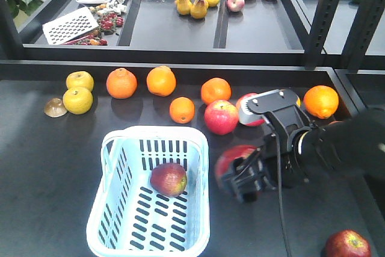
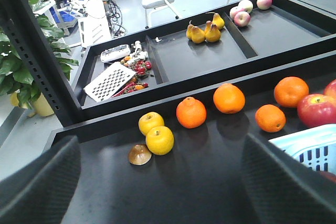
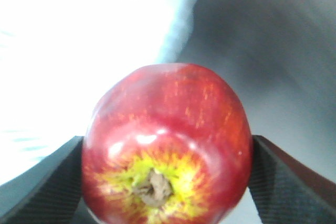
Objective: Pick three apples into basket with both arms
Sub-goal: 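Carry the second red apple over the basket and release it inside, then reach the right gripper to a third red apple near the robot and grasp it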
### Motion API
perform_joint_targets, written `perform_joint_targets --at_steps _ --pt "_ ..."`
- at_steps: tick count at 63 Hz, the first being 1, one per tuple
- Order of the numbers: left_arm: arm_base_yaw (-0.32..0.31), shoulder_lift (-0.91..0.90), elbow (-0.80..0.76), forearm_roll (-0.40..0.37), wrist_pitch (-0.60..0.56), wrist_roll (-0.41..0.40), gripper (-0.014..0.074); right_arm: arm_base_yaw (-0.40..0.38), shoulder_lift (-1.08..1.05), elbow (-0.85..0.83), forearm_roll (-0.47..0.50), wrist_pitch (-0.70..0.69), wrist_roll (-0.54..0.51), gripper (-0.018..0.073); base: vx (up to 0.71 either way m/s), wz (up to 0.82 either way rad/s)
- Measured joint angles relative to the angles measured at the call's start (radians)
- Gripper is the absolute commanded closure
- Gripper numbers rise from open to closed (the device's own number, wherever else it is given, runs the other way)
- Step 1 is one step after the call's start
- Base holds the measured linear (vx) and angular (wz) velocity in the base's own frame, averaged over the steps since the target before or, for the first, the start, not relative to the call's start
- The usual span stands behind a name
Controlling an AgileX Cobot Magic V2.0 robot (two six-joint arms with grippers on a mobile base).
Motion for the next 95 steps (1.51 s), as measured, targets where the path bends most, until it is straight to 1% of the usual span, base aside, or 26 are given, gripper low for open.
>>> perform_joint_targets --at_steps 3,12,19,24,28,34,42,47,53,62,67,75,81,89,95 --pt "0.0 0.0 0.0 0.0 0.0 0.0 0.0011 0.051 -0.03 0.0 0.0 -0.012 0.013 0.0314 0.0 0.0" --pt "0.0 0.0 0.0 0.0 0.0 0.0 0.0011 0.167 -0.041 0.0 0.001 -0.087 0.025 0.0314 0.0 0.0" --pt "0.0 0.0 0.0 0.0 0.0 0.0 0.0011 0.233 0.008 0.0 0.003 -0.168 0.033 0.0306 0.0 0.0" --pt "0.0 0.0 0.0 0.0 0.0 0.0 0.0011 0.267 0.062 0.0 0.003 -0.226 0.036 0.0274 0.0 0.0" --pt "0.0 0.0 0.0 0.0 0.0 0.0 0.0011 0.279 0.112 0.0 0.005 -0.268 0.04 0.0225 0.0 0.0" --pt "0.0 0.0 0.0 0.0 0.0 0.0 0.0011 0.282 0.181 0.0 0.007 -0.313 0.049 0.011 0.0 0.0" --pt "0.0 0.0 0.0 0.0 0.0 0.0 0.0011 0.282 0.236 0.0 0.008 -0.338 0.067 -0.0061 0.0 0.0" --pt "0.0 0.0 0.0 0.0 0.0 0.0 0.0011 0.282 0.247 0.0 0.01 -0.346 0.072 -0.013 0.0 0.0" --pt "0.0 0.0 0.0 0.0 0.0 0.0 0.0011 0.282 0.245 0.0 0.011 -0.362 0.075 -0.0162 0.0 0.0" --pt "0.0 0.0 0.0 0.0 0.0 0.0 0.0011 0.282 0.245 0.0 0.013 -0.36 0.08 -0.0148 0.0 0.0" --pt "0.0 0.0 0.0 0.0 0.0 0.0 0.0011 0.282 0.244 0.0 0.013 -0.338 0.089 -0.0134 0.0 0.0" --pt "0.0 0.0 0.0 0.0 0.0 0.0 0.0011 0.257 0.21 0.0 0.013 -0.25 0.096 -0.0104 0.0 0.0" --pt "0.0 0.0 0.0 0.0 0.0 0.0 0.0011 0.2 0.156 0.0 0.009 -0.175 0.1 -0.008 0.0 0.0" --pt "0.0 0.0 0.0 0.0 0.0 0.0 0.0011 0.09 0.066 0.0 -0.032 -0.055 0.107 -0.0067 0.0 0.0" --pt "0.0 0.0 0.0 0.0 0.0 0.0 0.0011 -0.034 0.018 0.0 -0.092 0.054 0.127 -0.0066 0.0 0.0"
